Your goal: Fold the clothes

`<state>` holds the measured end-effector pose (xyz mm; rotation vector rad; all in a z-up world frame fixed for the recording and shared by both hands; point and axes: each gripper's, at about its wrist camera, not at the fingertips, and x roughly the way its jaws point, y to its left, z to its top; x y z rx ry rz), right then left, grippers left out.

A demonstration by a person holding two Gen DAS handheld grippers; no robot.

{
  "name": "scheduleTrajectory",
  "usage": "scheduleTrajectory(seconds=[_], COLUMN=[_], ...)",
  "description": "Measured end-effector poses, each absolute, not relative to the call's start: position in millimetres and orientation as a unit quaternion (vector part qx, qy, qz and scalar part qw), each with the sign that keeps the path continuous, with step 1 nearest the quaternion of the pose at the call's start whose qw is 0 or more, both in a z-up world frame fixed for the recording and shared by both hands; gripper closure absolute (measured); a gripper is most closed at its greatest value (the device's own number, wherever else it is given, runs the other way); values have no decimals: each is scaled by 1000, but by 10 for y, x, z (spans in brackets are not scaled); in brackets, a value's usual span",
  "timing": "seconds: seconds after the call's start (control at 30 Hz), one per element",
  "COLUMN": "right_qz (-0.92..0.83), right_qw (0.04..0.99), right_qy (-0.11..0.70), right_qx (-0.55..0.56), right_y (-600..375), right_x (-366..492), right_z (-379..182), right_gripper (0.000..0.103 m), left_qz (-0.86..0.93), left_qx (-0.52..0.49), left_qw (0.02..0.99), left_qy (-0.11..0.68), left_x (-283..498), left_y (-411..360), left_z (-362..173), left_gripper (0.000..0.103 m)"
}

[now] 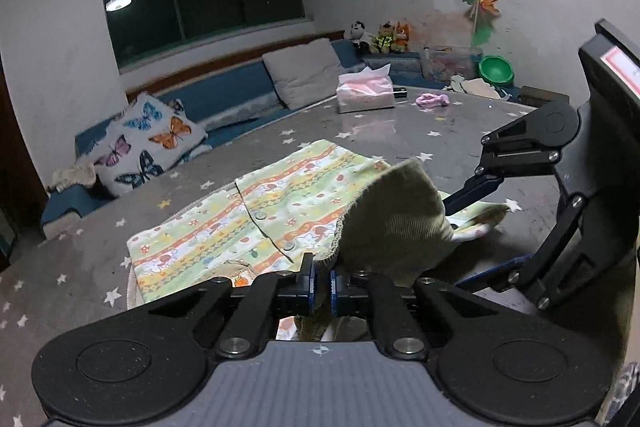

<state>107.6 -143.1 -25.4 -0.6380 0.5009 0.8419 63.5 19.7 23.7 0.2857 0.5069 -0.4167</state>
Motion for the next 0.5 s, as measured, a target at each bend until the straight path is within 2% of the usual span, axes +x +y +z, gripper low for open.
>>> scheduleTrajectory(seconds=[0.13, 0.17, 0.27, 0.33, 0.37, 0.4, 0.5], right_qz=[406, 404, 403, 404, 404, 404, 404], right_qw=[827, 827, 831, 832, 833, 833, 834], right_qy=[272, 282, 306, 315, 318, 323, 334], right_qx=[-278, -269, -232, -213, -206, -196, -172], right_y=[-1396, -1403, -1451, -1473, -1476, -1480, -1491], right_x=[1276, 1323, 1440, 1494, 1511, 1532, 1612], right_z=[-274, -265, -194, -140, -121, -102, -46], right_gripper=[75, 83, 88, 90, 91, 92, 92], left_qz=[-203, -203, -200, -196, -191, -187, -179], left_qx=[125, 121, 121, 125, 129, 135, 146], left_qw=[936, 936, 937, 938, 939, 939, 939], left_qy=[258, 260, 259, 256, 255, 254, 254], left_x=[730, 754, 677, 567, 514, 443, 252], left_y=[277, 297, 351, 378, 395, 417, 471], left_z=[252, 256, 241, 222, 211, 199, 157], left_gripper=[95, 92, 90, 82, 68, 61, 56])
